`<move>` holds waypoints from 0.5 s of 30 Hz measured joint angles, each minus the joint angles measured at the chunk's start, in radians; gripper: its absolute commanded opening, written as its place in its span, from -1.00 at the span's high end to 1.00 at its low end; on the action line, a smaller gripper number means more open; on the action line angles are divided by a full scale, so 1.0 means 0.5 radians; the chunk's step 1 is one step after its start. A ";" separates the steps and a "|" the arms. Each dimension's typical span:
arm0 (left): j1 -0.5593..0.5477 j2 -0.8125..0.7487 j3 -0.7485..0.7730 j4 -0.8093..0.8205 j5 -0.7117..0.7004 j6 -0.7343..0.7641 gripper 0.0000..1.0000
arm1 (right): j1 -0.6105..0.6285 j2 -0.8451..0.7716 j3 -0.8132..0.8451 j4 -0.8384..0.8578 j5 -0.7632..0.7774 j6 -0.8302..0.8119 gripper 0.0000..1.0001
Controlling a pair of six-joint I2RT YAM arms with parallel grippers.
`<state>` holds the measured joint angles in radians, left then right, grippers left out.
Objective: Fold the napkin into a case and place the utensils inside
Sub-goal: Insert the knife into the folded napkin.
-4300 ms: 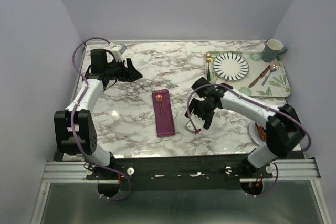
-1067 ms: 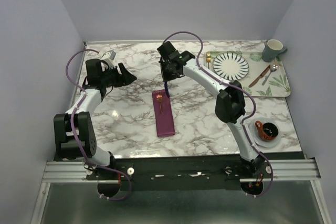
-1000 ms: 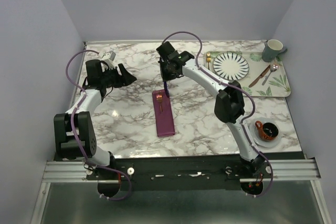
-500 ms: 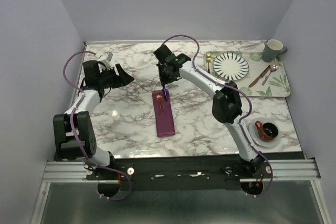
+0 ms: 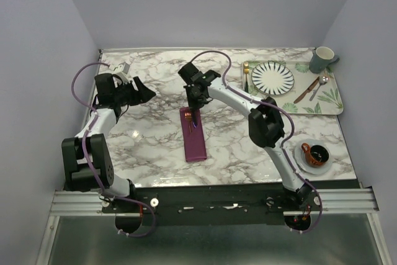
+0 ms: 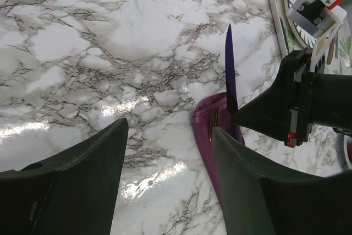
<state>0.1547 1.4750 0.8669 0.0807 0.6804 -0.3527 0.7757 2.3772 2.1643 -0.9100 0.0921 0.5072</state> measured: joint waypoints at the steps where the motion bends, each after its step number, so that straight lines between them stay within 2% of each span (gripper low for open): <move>1: 0.003 -0.011 -0.005 0.002 0.000 0.000 -0.45 | 0.002 0.000 -0.003 -0.003 0.000 0.002 0.99; 15: 0.029 -0.052 -0.067 0.003 0.002 -0.002 -0.45 | 0.048 -0.093 -0.179 -0.060 -0.002 0.094 0.99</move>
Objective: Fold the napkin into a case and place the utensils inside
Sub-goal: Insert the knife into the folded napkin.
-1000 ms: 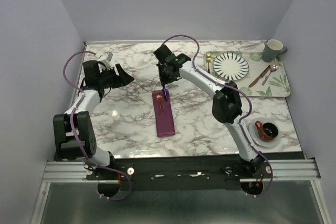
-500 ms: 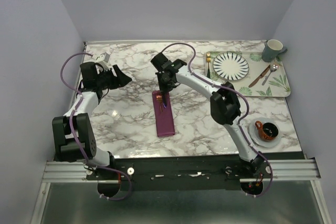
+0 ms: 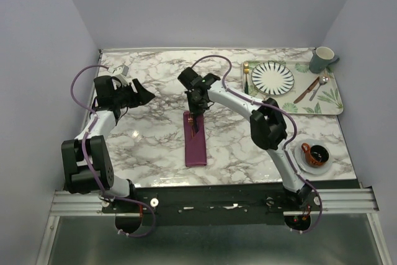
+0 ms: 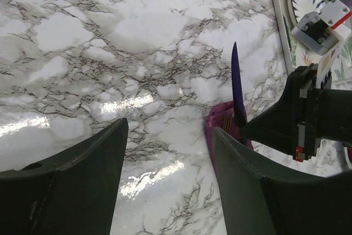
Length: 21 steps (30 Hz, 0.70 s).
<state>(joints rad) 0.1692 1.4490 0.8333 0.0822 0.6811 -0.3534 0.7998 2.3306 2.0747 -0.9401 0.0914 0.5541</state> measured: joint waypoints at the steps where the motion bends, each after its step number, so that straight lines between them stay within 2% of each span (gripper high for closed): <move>1: 0.000 0.000 0.000 0.001 0.000 -0.001 -0.45 | 0.001 -0.010 -0.005 -0.004 0.001 0.005 0.99; 11: 0.000 0.001 -0.013 0.016 0.023 -0.008 -0.40 | 0.005 -0.073 -0.075 -0.027 0.004 0.062 0.99; 15: 0.000 0.027 0.001 0.024 0.048 -0.016 -0.29 | 0.005 -0.073 -0.110 -0.042 0.004 0.075 0.99; 21: -0.033 0.298 0.212 0.069 0.243 -0.083 -0.13 | 0.005 -0.073 -0.146 -0.057 0.003 0.097 0.99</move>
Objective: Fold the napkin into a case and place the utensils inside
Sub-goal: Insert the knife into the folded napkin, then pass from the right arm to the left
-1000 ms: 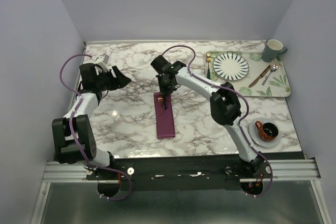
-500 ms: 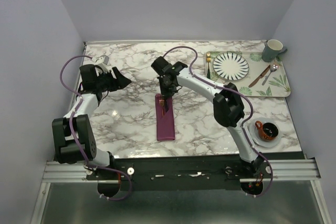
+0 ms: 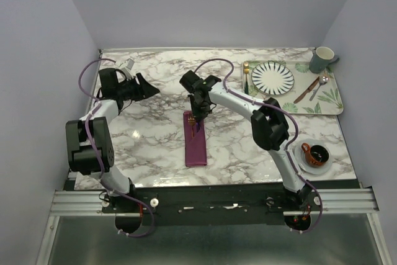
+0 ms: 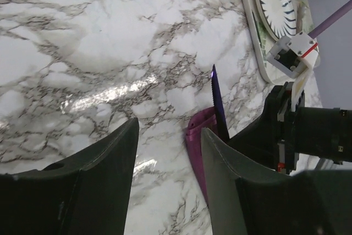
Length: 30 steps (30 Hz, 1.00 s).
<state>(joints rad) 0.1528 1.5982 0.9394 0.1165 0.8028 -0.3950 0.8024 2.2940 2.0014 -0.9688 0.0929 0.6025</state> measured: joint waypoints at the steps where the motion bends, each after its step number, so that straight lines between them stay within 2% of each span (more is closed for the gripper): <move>1: -0.014 0.064 0.040 0.027 0.041 -0.024 -0.13 | 0.001 0.000 -0.001 -0.001 0.000 0.002 0.99; 8: -0.226 0.647 0.408 0.228 0.312 -0.314 -0.11 | 0.002 0.000 -0.002 -0.003 0.000 0.001 0.99; 15: -0.420 1.153 0.673 0.684 0.479 -0.883 -0.02 | 0.002 0.000 -0.011 -0.005 -0.001 0.002 0.99; 21: -0.533 1.256 0.700 1.011 0.531 -1.196 0.00 | 0.002 0.000 -0.014 -0.004 -0.001 0.002 0.99; 30: -0.577 1.324 0.686 1.216 0.527 -1.390 -0.01 | 0.002 0.000 -0.014 -0.004 -0.002 0.002 0.99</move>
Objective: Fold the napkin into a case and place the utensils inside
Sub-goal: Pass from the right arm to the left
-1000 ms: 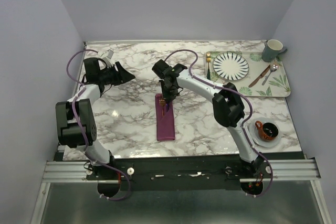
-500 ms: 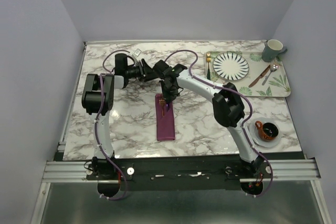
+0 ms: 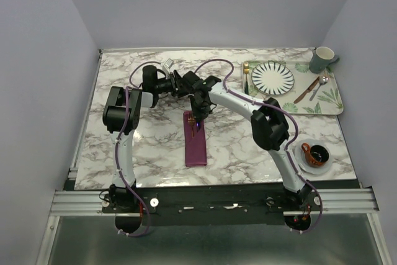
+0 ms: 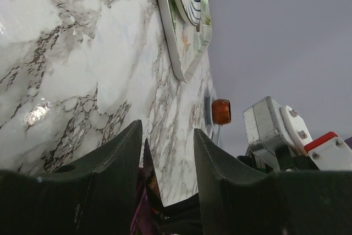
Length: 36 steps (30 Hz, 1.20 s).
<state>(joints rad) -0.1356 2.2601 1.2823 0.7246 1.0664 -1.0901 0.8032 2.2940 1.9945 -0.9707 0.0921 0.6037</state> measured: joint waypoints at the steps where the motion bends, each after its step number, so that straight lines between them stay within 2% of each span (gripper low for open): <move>1: -0.002 0.000 -0.005 0.004 -0.002 -0.006 -0.01 | 0.000 0.000 0.000 0.000 0.000 0.000 0.99; 14: -0.048 0.001 -0.068 0.003 -0.019 0.013 0.03 | 0.000 0.000 0.000 0.000 0.000 0.003 0.99; 17: -0.057 0.001 -0.108 -0.002 -0.019 0.018 0.18 | 0.000 0.000 0.000 0.000 0.000 0.003 0.99; 18: -0.058 0.001 -0.116 -0.002 -0.019 0.018 0.30 | 0.000 0.000 0.000 0.000 0.000 0.003 0.99; 22: -0.061 0.001 -0.136 0.012 -0.018 0.014 0.56 | 0.000 0.000 0.000 0.000 0.000 0.003 0.97; 25: -0.061 0.001 -0.148 0.042 -0.018 0.001 0.61 | 0.000 0.000 0.000 0.000 -0.001 0.003 0.64; 26: -0.061 0.001 -0.153 0.048 -0.018 -0.001 0.62 | 0.000 -0.001 0.000 0.001 -0.002 0.005 0.38; 29: -0.061 0.001 -0.159 0.072 -0.016 -0.007 0.63 | 0.000 -0.002 0.000 0.003 -0.010 0.004 0.10; 32: -0.066 0.001 -0.159 0.089 -0.015 -0.014 0.65 | 0.000 -0.004 0.000 0.006 -0.022 -0.012 -0.07; 36: -0.074 0.001 -0.163 0.124 -0.014 -0.031 0.70 | -0.013 -0.021 0.001 0.008 -0.058 -0.037 -0.19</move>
<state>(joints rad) -0.1726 2.2604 1.2011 0.7864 1.0595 -1.1053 0.7967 2.2833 1.9949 -0.9665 0.0631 0.5854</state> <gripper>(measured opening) 0.173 0.546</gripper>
